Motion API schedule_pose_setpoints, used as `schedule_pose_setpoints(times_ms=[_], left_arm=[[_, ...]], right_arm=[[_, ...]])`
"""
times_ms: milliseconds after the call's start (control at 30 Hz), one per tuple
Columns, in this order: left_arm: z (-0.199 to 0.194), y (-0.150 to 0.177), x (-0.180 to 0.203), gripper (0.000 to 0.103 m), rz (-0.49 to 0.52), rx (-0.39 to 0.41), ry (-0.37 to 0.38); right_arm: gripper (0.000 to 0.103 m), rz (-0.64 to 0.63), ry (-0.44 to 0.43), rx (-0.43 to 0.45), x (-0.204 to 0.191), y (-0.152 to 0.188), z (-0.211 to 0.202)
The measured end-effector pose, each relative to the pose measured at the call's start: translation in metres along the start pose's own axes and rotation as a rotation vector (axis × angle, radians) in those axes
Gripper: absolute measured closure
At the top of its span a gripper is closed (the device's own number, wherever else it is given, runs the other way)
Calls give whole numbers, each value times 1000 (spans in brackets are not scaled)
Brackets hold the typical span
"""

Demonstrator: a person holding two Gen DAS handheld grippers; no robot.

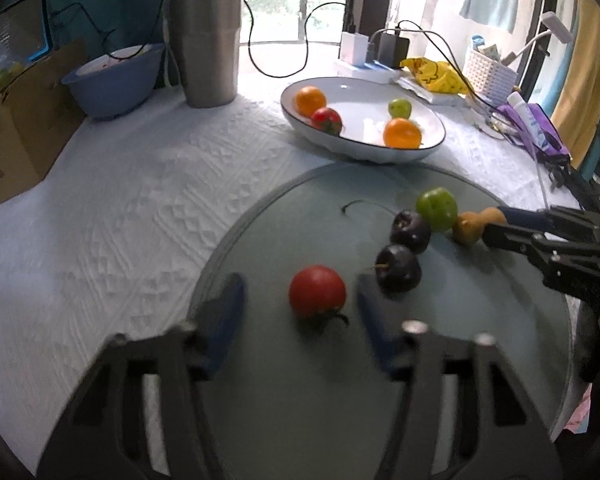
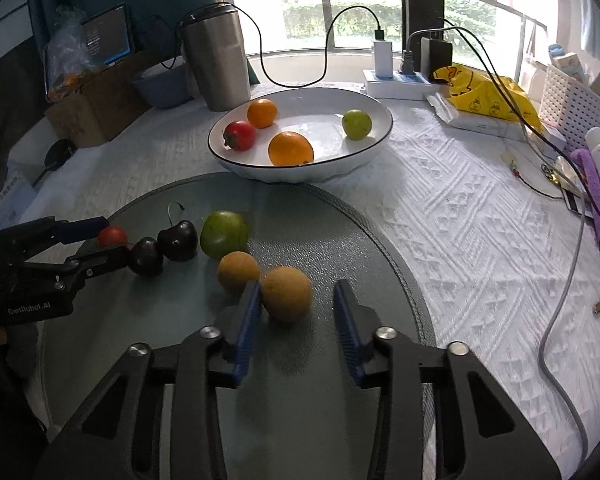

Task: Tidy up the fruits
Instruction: 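Move both grippers back over the fruit tray, then grasp a brown round fruit with the right gripper while the left grasps a red tomato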

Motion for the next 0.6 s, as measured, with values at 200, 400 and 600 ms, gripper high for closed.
schedule_pose_setpoints(times_ms=[200, 400, 600], left_arm=[[-5, 3, 8, 74, 54, 18, 14], [-12, 7, 9, 74, 56, 27, 34], [-26, 11, 10, 74, 45, 37, 70]], right_arm=[[75, -9, -9, -7, -2, -1, 2], [75, -6, -2, -1, -5, 3, -2], [75, -15, 8, 20, -12, 3, -14]])
Point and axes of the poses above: each gripper's, at about its wrist camera, not at the fingertips, and z roughly the way its jaws point, x to its right, y to its underside, the point moved 6 cm from there along z, roughly the way its jaws point, and after that the axes turned 14 degrees about -y, right-handed, at the moved point
